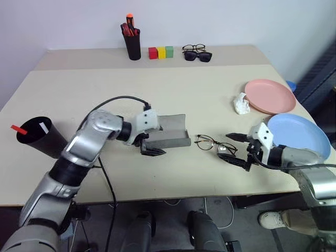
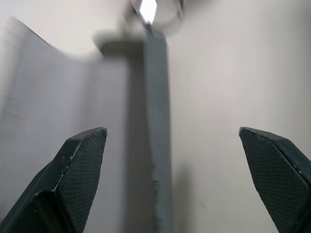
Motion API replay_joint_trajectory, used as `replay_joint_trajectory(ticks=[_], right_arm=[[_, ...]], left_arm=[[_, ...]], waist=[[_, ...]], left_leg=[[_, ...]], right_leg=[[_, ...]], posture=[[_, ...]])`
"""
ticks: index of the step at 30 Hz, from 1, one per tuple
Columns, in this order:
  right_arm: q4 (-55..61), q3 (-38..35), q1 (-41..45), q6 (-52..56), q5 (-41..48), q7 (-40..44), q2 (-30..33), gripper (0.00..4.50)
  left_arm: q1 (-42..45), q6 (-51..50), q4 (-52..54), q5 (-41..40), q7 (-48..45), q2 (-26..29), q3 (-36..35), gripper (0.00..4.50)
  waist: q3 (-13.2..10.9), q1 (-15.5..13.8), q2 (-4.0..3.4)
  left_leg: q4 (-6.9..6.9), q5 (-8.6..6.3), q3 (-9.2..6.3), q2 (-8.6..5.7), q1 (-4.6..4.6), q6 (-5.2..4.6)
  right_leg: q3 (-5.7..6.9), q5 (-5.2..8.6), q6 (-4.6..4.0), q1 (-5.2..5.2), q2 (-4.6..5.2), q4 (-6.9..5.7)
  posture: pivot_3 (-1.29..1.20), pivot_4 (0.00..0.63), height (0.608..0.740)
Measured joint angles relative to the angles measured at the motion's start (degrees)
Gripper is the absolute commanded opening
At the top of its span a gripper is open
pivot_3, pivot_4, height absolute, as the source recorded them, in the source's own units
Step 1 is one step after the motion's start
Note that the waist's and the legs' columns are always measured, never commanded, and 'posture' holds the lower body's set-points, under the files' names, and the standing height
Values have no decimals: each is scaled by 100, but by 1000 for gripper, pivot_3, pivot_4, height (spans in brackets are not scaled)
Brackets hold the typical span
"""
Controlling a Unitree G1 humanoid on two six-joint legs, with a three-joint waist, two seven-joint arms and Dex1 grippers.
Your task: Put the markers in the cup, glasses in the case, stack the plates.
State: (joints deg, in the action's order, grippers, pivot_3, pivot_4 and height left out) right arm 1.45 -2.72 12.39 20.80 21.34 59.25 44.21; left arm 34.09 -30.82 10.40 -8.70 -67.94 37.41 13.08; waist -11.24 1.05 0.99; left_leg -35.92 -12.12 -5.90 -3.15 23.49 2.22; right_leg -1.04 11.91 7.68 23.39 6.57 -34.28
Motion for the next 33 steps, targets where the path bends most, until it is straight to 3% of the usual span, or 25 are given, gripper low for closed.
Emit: replay_joint_trajectory(ticks=[6, 15, 18, 22, 25, 26, 33], right_arm=[[-938, 341, 637, -174, -240, 422, -18, 4393], [-1476, 731, 1067, -174, -416, 1017, -42, 4393], [-1594, 803, 1167, -148, -471, 1125, -38, 3608], [-1835, 809, 1289, -195, -565, 1191, -53, 1525], [-1864, 795, 1405, -314, -522, 1329, -76, 199], [-1835, 801, 1429, -372, -502, 1375, -99, 43], [-1941, 773, 1450, -515, -525, 1299, -145, 43]], left_arm=[[-1157, 653, 696, -278, -191, 718, -437, 4475], [-1666, 511, 1322, -417, 418, 732, -563, 4475], [-1769, 403, 1466, -454, 585, 752, -601, 4500], [-1862, 222, 1570, -509, 770, 808, -687, 4500], [-1891, 109, 1579, -558, 885, 862, -745, 4500], [-1908, 89, 1589, -565, 921, 863, -754, 4500], [-2041, -17, 1698, -656, 1129, 870, -814, 4500]], waist=[[-1, -45, -1], [-1, -17, -2], [-1, -7, -2], [-1, -12, -2], [1, -9, 1], [4, 4, 5], [11, -6, 15]], left_leg=[[-8, 0, 1, -2, 0, 0], [-5, -1, 1, -3, 0, -1], [-7, -1, 1, -2, -1, -1], [-9, -1, 3, -2, -1, -1], [-9, -1, 2, -2, -7, -1], [-8, -1, 3, 0, -16, 0], [-16, -2, 1, 2, -20, 0]], right_leg=[[-1, -1, -4, -4, 0, -1], [-1, -1, -2, -2, -1, -3], [-1, -1, -2, -1, -3, -6], [-1, -1, -2, -2, -3, -5], [0, -1, -2, -8, -4, -5], [-1, 0, 0, -18, -4, -4], [-1, 8, 10, -29, -5, -2]], posture=[[0, 150, 740], [0, 150, 740], [0, 150, 740], [0, 150, 740], [0, 150, 740], [0, 150, 740], [0, 150, 740]])
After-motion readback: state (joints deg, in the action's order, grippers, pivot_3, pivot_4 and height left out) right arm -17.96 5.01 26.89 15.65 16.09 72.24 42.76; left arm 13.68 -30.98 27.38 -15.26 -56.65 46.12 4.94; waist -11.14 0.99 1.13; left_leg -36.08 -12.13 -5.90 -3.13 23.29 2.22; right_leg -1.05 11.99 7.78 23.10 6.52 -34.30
